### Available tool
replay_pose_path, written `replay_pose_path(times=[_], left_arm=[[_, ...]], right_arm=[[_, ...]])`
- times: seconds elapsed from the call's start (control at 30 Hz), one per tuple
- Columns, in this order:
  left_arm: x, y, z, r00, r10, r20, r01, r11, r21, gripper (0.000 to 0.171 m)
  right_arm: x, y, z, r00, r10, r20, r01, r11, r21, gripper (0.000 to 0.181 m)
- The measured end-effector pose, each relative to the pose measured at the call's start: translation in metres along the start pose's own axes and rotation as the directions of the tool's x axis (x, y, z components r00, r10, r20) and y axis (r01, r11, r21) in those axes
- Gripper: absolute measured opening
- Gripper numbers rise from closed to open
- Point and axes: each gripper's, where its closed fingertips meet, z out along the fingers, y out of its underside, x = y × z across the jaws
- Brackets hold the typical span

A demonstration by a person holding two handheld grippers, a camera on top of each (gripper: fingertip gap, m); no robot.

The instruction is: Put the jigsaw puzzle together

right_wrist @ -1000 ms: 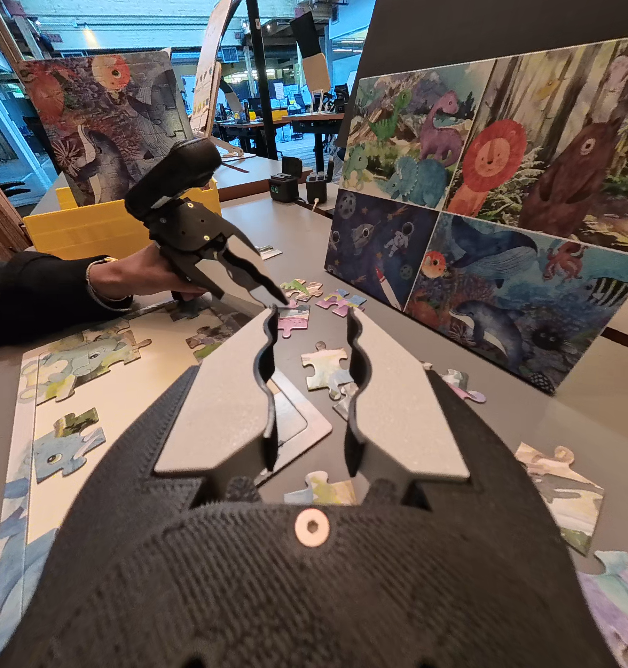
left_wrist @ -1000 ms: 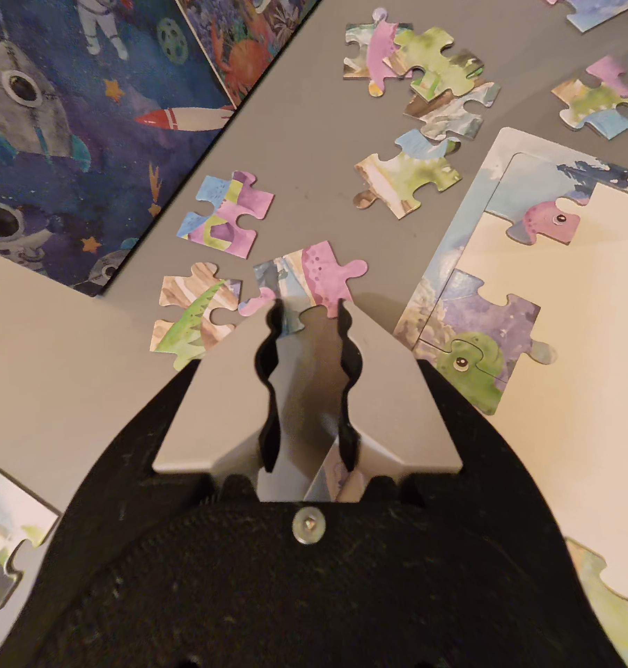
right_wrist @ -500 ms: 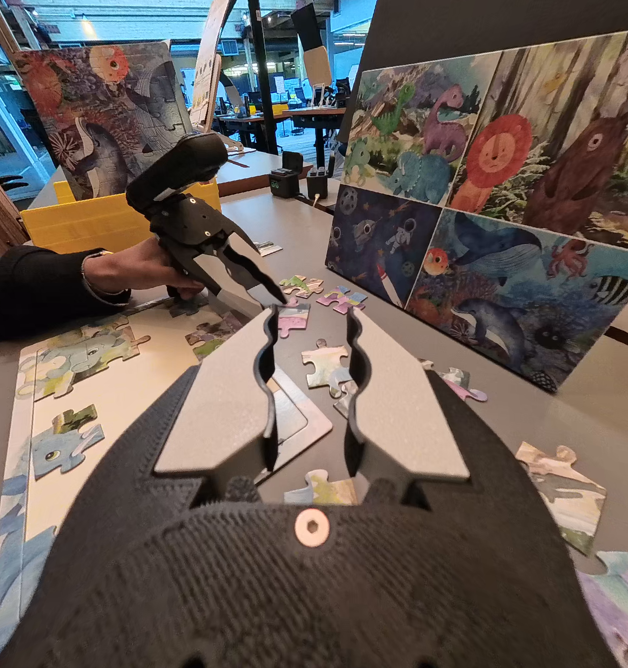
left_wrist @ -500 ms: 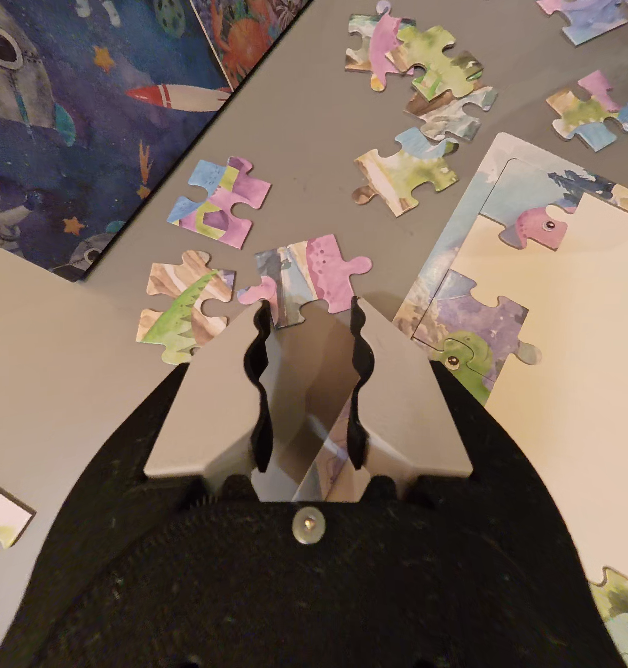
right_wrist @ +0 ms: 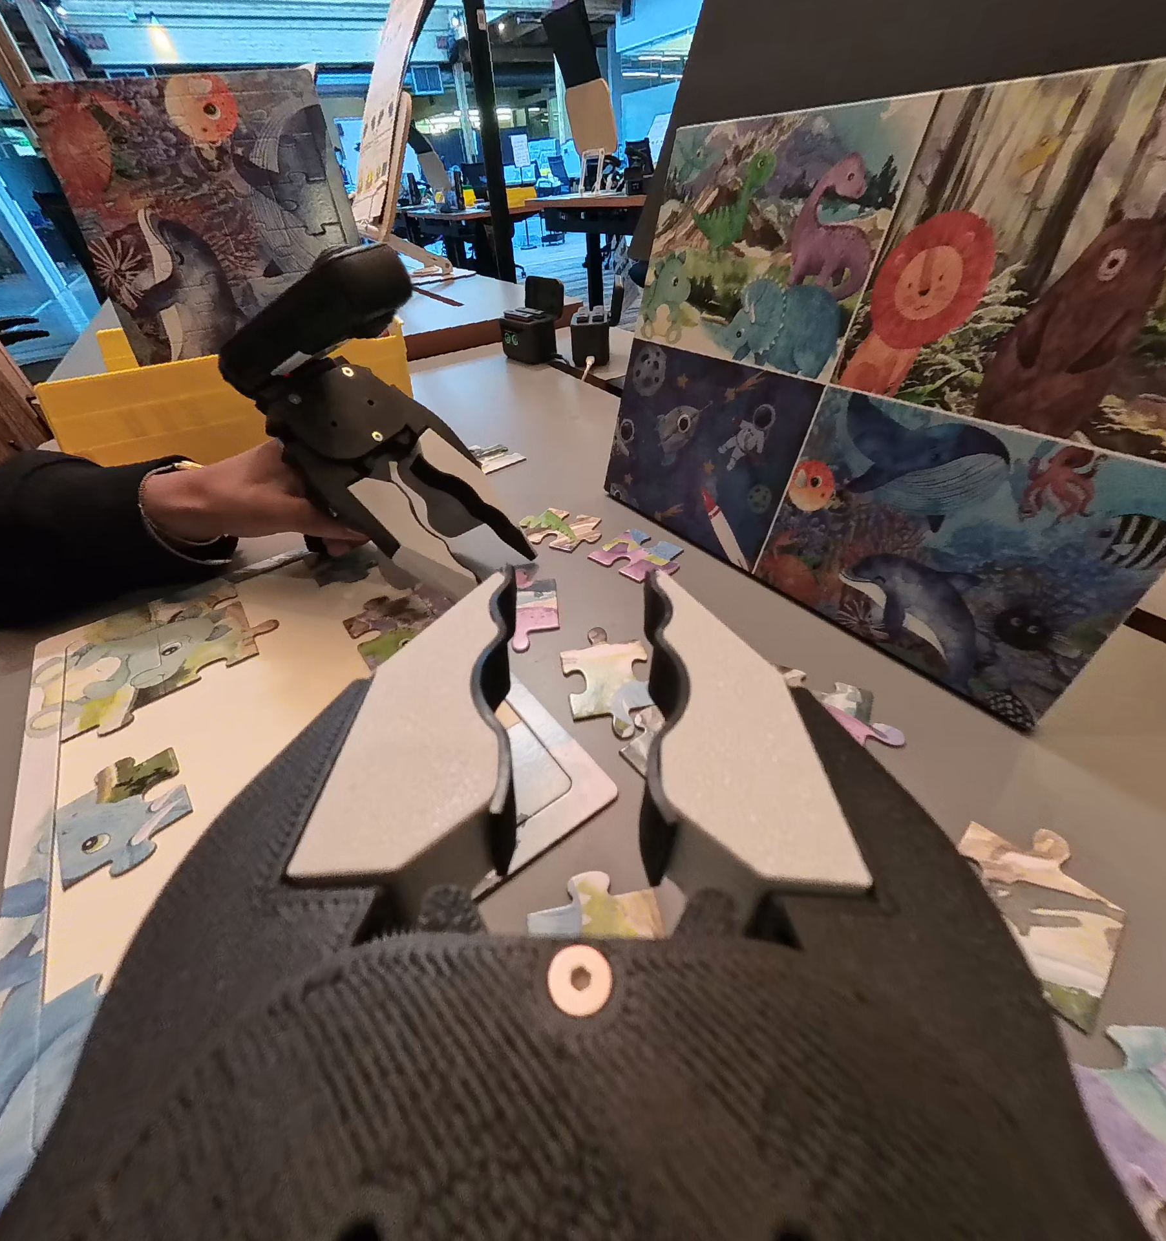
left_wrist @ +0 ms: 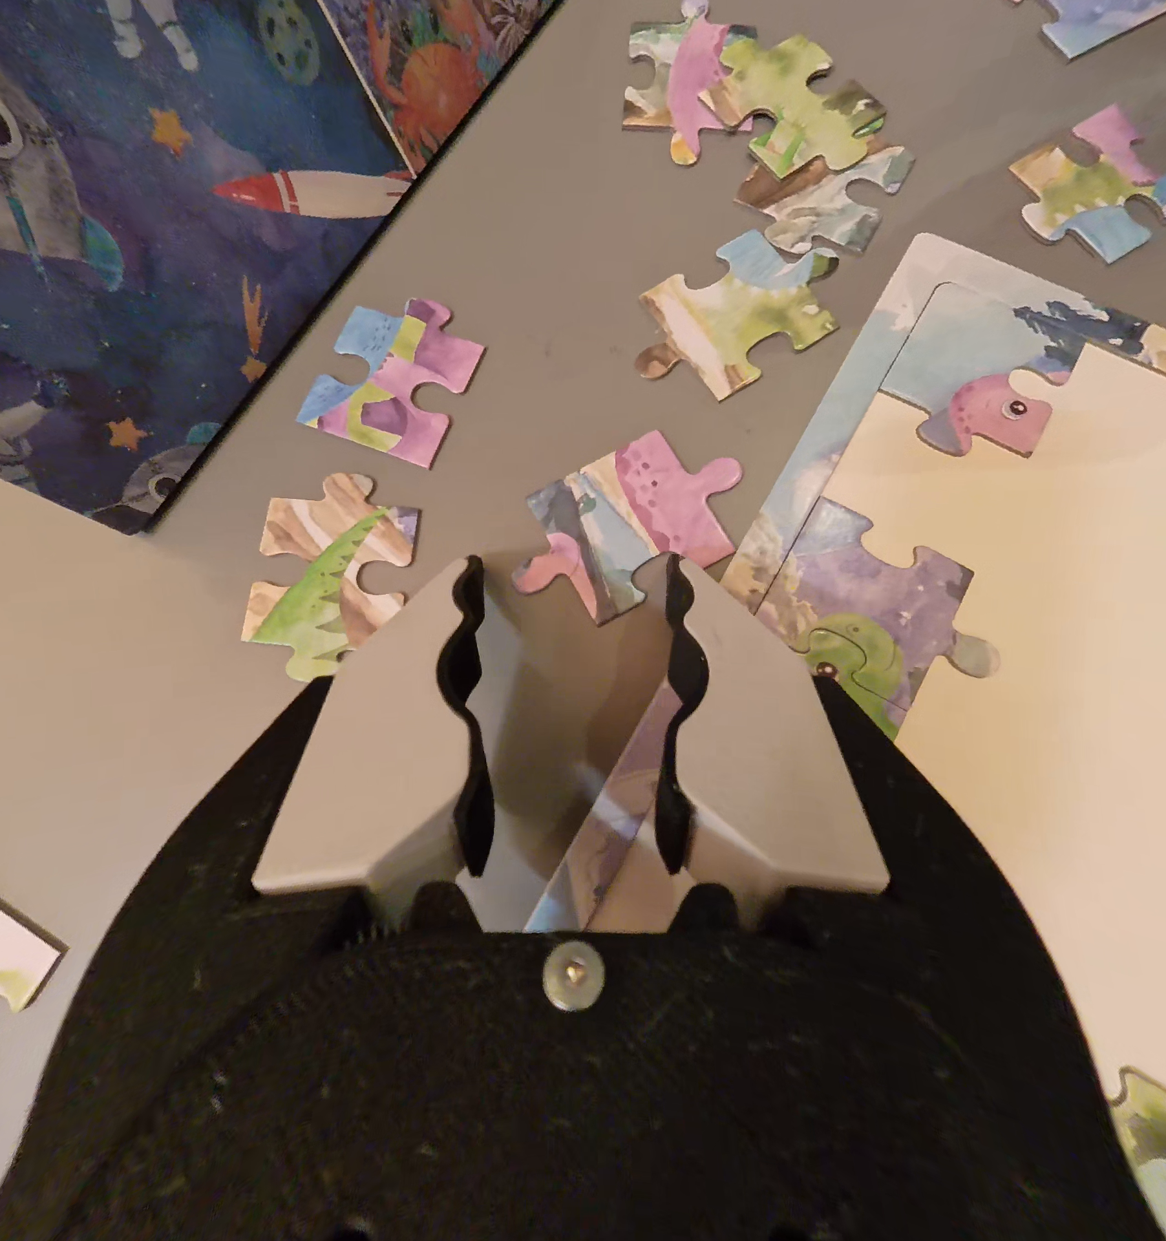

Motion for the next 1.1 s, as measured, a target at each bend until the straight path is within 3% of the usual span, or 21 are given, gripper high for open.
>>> replay_pose_path(times=[0.23,0.6,0.73,0.87,0.97,1.1], left_arm=[[-0.005,0.001,-0.001,1.0,-0.016,0.002,0.016,1.0,-0.001,0.055],[-0.037,0.004,-0.007,0.986,-0.044,0.162,0.043,0.999,0.013,0.044],[-0.027,-0.002,-0.01,0.992,-0.074,0.107,0.069,0.996,0.048,0.045],[-0.011,-0.007,-0.012,0.994,-0.109,0.021,0.107,0.993,0.058,0.061],[-0.013,0.002,-0.006,0.991,-0.121,0.056,0.121,0.993,0.005,0.074],[-0.013,0.004,-0.002,0.989,-0.126,0.08,0.127,0.992,-0.014,0.063]], right_arm=[[-0.001,0.0,0.0,1.0,-0.005,0.0,0.005,1.0,-0.004,0.036],[-0.003,-0.001,0.0,1.0,-0.015,0.002,0.015,1.0,-0.005,0.036],[-0.003,-0.001,0.0,1.0,-0.018,0.0,0.018,1.0,-0.006,0.036],[-0.002,0.0,0.0,1.0,-0.017,-0.001,0.017,1.0,-0.007,0.036],[-0.002,0.001,0.001,1.0,-0.016,0.0,0.016,1.0,-0.011,0.036],[-0.002,0.002,0.002,1.0,-0.021,-0.002,0.021,1.0,-0.018,0.036]])
